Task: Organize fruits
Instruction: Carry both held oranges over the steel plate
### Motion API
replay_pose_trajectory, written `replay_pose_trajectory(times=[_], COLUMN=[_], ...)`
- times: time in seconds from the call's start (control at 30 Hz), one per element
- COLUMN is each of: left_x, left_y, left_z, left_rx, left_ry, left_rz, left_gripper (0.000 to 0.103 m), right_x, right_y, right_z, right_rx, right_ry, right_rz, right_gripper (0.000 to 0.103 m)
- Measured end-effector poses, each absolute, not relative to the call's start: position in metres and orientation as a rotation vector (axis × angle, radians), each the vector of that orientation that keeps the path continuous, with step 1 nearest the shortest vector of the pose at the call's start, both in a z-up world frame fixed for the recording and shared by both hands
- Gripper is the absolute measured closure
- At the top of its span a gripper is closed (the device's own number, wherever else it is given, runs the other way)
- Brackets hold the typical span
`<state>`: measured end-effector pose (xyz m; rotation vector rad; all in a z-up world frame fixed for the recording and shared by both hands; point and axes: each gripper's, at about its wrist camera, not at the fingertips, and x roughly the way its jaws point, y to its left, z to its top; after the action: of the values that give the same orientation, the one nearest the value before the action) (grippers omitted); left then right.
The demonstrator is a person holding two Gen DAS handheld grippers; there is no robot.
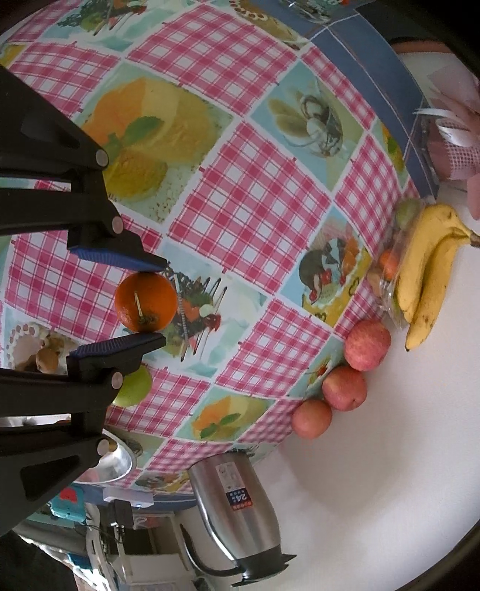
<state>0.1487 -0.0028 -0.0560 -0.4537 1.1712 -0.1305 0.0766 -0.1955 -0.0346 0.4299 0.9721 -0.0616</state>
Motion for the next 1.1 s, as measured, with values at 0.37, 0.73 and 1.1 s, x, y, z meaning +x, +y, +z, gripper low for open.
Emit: replay_pose_trajectory(times=[0.37,0.73,1.1], left_x=[0.14,0.123,0.091], left_y=[-0.034,-0.087,-0.153], left_z=[-0.049,-0.046,-0.042], left_rx=[-0.383,-0.29,-0.171], left_ry=[1.17,1.187,1.21], left_rz=[-0.197,-0.325,-0.495], left_gripper=[0.067,0.067,0.067], right_x=[0.069,0.047,0.009], right_y=[-0.228,-0.282,-0.338], right_z=[-0.046,-0.059,-0.06], right_rx=[0.44,0.483,0.569], right_ry=[1.008,1.032,0.999], right_rz=[-0.198,-0.396,-0.597], right_gripper=[0.063,0.063,0.063])
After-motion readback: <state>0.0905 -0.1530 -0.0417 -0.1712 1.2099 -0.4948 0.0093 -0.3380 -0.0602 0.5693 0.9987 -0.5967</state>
